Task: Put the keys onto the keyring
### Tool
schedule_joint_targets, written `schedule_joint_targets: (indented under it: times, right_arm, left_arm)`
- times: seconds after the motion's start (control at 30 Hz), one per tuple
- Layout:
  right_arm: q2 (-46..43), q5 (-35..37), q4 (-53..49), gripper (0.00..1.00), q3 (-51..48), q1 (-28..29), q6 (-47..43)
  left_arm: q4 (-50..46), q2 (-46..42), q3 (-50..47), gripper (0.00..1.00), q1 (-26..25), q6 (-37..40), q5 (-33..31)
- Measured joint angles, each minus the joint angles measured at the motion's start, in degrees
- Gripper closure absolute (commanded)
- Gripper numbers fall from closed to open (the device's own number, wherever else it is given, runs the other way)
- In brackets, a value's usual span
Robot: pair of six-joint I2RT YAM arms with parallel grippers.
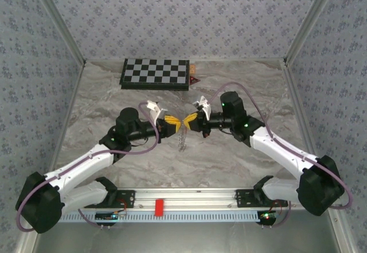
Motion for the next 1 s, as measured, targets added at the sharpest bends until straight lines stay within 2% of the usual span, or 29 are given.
schedule_joint_targets:
  times: [0.17, 0.37, 1.0]
  right_arm:
    - [1.6, 1.6, -9.1, 1.0, 4.0, 1.4, -6.5]
    - [2.3, 2.0, -14.3, 1.0, 4.3, 2.1, -10.0]
    - [1.9, 2.0, -14.3, 1.0, 3.9, 2.1, -10.8]
  left_arm:
    - [-3.6, 0.0, 0.0, 0.79, 0.0, 2.5, 0.8]
    - [-5.2, 0.5, 0.0, 0.8, 0.0, 4.2, 2.1]
    - [-5.7, 3.8, 1.3, 0.82, 0.0, 4.8, 6.1]
